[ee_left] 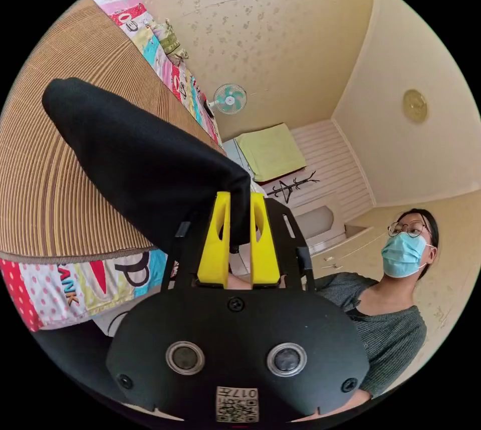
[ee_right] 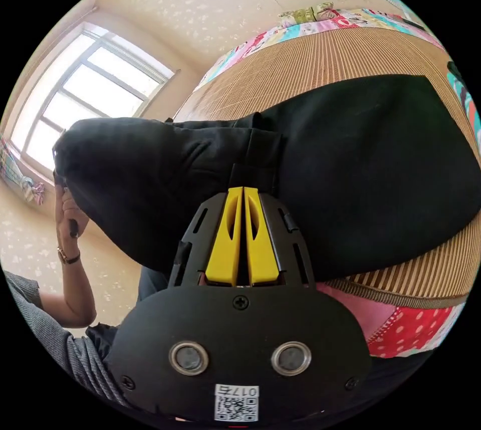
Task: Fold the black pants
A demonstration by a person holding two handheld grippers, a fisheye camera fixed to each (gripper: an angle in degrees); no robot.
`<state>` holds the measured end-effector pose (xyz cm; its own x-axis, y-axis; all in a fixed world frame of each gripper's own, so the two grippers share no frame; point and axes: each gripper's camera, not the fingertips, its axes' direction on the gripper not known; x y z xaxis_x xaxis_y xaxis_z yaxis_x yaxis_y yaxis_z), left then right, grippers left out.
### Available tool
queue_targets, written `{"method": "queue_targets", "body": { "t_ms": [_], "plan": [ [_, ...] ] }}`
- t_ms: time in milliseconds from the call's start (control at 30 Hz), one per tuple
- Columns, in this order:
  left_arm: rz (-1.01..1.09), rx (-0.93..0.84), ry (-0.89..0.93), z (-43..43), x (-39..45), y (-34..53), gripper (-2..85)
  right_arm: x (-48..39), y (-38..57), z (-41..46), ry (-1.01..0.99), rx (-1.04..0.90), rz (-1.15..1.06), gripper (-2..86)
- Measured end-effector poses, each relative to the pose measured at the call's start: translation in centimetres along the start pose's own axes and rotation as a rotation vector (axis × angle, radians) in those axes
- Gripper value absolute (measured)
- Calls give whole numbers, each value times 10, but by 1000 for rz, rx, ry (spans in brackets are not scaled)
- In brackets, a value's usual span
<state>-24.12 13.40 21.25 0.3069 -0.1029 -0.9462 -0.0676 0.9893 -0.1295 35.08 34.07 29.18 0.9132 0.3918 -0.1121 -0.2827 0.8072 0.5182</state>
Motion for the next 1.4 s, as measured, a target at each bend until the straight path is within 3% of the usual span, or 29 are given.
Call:
{"method": "queue_targets", "body": {
  "t_ms": [133, 300, 367, 467, 567, 633, 733, 800, 833, 967, 1033, 1167, 1233, 1300, 1400],
  "plan": [
    [121, -101, -15, 117, 39, -16, 65, 22, 16, -31, -41, 105, 86, 6],
    [310, -216, 43, 276, 27, 8, 79, 86, 27, -70, -119, 17, 220, 7],
    [319, -169, -9, 286, 10, 26, 75, 108, 41, -85, -259, 31, 237, 7],
    [293, 1, -191, 256, -23, 72, 84, 137, 71, -107, -284, 40, 356, 10],
    [102, 66, -528, 225, -80, 111, 110, 150, 93, -127, -337, 77, 367, 17],
    [-69, 10, -607, 215, -128, 125, 154, 157, 101, -141, -383, 160, 373, 34],
    [-315, -93, -540, 211, -202, 151, 180, 163, 93, -151, -375, 285, 387, 89],
    [-365, -161, -366, 223, -227, 166, 135, 165, 75, -151, -336, 313, 389, 121],
    [-371, -179, -369, 226, -228, 170, 118, 167, 57, -146, -308, 303, 381, 128],
    [-236, -332, -468, 247, -198, 193, 78, 172, -7, -124, -156, 132, 366, 89],
    [-177, -413, -450, 255, -184, 206, 68, 174, -41, -117, -71, 24, 199, 75],
    [14, -714, -187, 276, -155, 233, 10, 200, -56, -125, -188, -49, 246, 80],
    [87, -612, -259, 247, -144, 229, 11, 195, -48, -140, -134, -13, 247, 87],
    [105, -361, -509, 187, -147, 209, 53, 190, -39, -144, -66, -1, 255, 102],
    [-64, -77, -686, 116, -189, 183, 142, 190, -26, -141, -90, 6, 271, 128]
  ]
}}
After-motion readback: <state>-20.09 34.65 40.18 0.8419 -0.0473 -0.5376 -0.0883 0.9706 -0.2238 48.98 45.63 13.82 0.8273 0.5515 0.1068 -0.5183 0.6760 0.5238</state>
